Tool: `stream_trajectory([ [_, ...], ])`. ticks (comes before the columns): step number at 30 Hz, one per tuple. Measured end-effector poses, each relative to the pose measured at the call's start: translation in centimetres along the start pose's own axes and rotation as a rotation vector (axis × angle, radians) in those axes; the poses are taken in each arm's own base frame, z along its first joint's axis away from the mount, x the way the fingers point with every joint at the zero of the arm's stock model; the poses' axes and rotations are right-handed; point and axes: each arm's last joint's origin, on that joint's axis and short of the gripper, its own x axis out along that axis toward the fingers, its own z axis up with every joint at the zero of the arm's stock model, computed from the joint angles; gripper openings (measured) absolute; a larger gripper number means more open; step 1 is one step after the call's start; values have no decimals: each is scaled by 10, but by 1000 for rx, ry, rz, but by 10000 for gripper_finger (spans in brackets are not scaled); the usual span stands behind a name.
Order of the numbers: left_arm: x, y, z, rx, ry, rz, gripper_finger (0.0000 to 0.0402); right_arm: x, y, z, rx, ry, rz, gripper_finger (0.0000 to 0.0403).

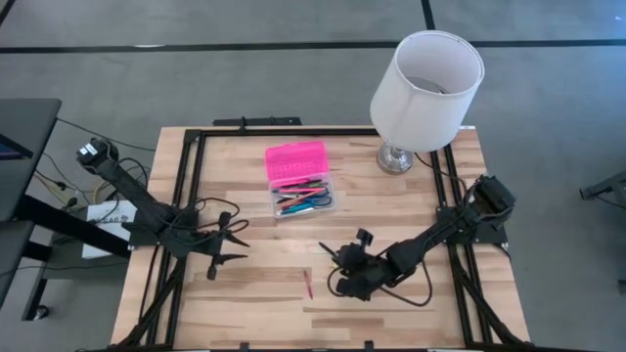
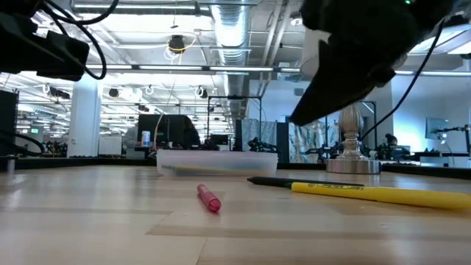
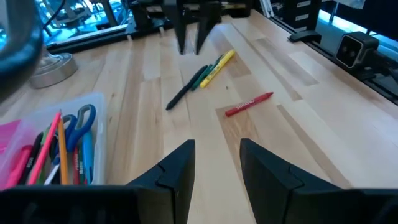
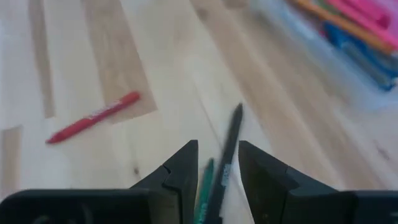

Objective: Pick & place school supplies into a supply box
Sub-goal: Put the black pen into the pink supply box

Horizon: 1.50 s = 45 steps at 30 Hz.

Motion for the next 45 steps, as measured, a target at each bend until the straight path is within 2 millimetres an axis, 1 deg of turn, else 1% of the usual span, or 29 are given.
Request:
stream_trajectory([
  [2, 0, 0, 0, 0, 0, 3, 123, 9, 0, -1, 11, 38, 17, 107],
  [4, 0, 0, 0, 1, 0, 8, 123, 11, -5, -4, -8, 67, -13, 107],
  [6, 0, 0, -1, 4, 4, 16, 123, 13, -7, 1, 28, 55, -11, 107],
  [8, 0, 1, 0, 3, 2, 23, 123, 16, -9, 0, 47, 78, -13, 107],
  [13, 0, 1, 0, 3, 2, 29, 123, 29, -14, -4, 49, 145, 2, 107],
  [17, 0, 1, 0, 2, 2, 29, 123, 36, -21, 0, 63, 157, -3, 107],
  [31, 0, 0, 0, -4, 3, 20, 123, 44, -28, 11, 35, 123, 25, 107],
  [45, 0, 1, -3, -12, 25, 21, 123, 47, -30, 14, 96, 131, 50, 107],
])
